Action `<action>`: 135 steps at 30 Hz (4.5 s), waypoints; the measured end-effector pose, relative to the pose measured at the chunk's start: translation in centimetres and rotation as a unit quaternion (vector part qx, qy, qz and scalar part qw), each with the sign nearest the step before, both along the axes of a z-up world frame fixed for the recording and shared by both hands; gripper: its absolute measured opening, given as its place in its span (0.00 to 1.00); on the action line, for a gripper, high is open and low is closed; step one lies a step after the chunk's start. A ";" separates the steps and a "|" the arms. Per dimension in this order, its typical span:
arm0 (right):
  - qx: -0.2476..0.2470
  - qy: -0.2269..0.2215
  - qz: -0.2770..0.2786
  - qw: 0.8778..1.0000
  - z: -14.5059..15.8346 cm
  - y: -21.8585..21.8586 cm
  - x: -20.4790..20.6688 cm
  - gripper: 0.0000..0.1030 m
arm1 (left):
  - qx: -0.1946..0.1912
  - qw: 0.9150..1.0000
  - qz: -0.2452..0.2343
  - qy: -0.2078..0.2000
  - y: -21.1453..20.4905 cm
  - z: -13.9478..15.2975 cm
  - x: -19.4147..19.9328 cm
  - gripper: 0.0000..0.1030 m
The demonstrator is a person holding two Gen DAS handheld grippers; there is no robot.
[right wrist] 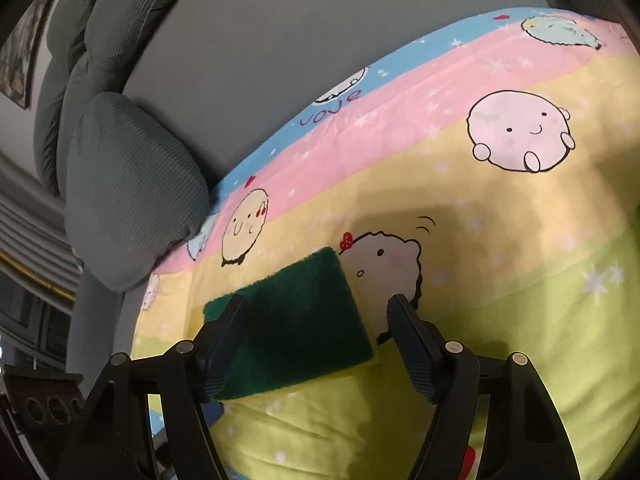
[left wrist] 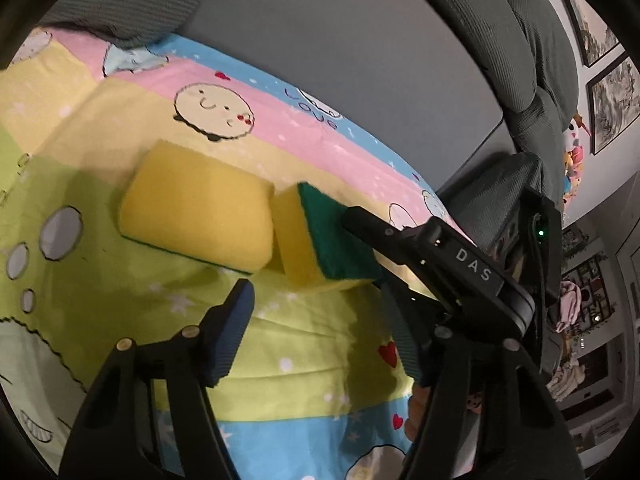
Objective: Organize objects
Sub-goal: 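Grasp the yellow sponge with green scrub side using the right gripper, then lift the green-scrub sponge off the sheet with the right gripper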
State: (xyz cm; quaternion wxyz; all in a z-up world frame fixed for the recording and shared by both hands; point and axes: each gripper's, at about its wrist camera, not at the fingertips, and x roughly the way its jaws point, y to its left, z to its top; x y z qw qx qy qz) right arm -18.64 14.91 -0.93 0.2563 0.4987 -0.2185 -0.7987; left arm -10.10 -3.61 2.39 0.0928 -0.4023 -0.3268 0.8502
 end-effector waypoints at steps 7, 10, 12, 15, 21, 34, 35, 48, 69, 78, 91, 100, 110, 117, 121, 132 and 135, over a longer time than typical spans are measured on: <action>-0.036 -0.014 0.000 0.999 -0.6 0.7 -0.1 0.56 | 0.006 1.000 -0.002 -0.005 0.9 -0.5 -0.7 0.49; -0.038 -0.016 -0.001 0.999 -0.7 0.8 -0.2 0.52 | 0.005 1.000 0.002 -0.007 0.9 -0.7 -0.8 0.48; -0.037 -0.014 0.003 0.999 -0.7 0.8 -0.2 0.52 | 0.005 1.000 0.009 -0.009 0.7 -0.7 -0.9 0.48; -0.033 -0.013 0.007 0.999 -0.6 0.8 -0.1 0.52 | -0.009 1.000 0.012 -0.014 0.4 -0.3 -0.8 0.48; -0.040 -0.018 0.010 0.999 -0.7 1.0 0.0 0.52 | -0.030 0.999 0.000 -0.019 1.1 -1.2 -2.4 0.47; -0.034 -0.016 0.018 0.999 -0.4 1.2 0.8 0.52 | -0.028 1.000 -0.005 -0.007 1.7 -1.0 -2.3 0.39; -0.035 -0.016 0.019 0.999 -0.3 1.2 1.0 0.52 | -0.031 0.999 -0.005 -0.004 1.7 -0.7 -2.1 0.39; -0.065 0.034 0.020 0.997 4.3 2.6 6.0 0.52 | -0.030 0.997 -0.008 0.068 2.8 4.3 3.6 0.36; -0.059 0.054 -0.001 0.997 5.4 5.0 11.6 0.48 | -0.071 0.991 -0.041 0.103 5.1 5.9 7.3 0.30; -0.029 0.045 -0.020 0.998 5.9 5.9 12.1 0.48 | -0.084 0.993 -0.040 0.067 4.5 5.0 7.0 0.31; -0.021 0.041 -0.013 0.999 6.1 4.9 12.0 0.48 | -0.033 0.999 0.002 0.031 0.7 4.1 7.2 0.38; -0.043 0.013 0.022 0.999 5.5 2.7 11.5 0.52 | -0.032 0.999 -0.025 0.021 2.1 3.4 6.6 0.41; -0.057 -0.039 0.004 0.998 3.6 3.3 10.3 0.56 | -0.039 0.998 -0.048 -0.016 3.9 1.1 5.4 0.41; -0.037 -0.050 0.000 0.998 3.2 3.3 10.3 0.57 | -0.029 0.998 -0.055 -0.019 4.3 0.7 5.1 0.41; 0.003 -0.044 -0.015 0.999 3.4 3.9 10.5 0.57 | -0.037 0.997 -0.065 -0.026 5.2 0.3 4.8 0.42; 0.079 -0.023 -0.061 0.995 4.0 5.6 10.4 0.57 | -0.079 0.992 -0.074 -0.067 7.5 -1.7 3.8 0.49; 0.080 -0.025 -0.061 0.995 3.8 5.6 10.3 0.57 | -0.075 0.993 -0.071 -0.063 7.5 -1.5 3.9 0.49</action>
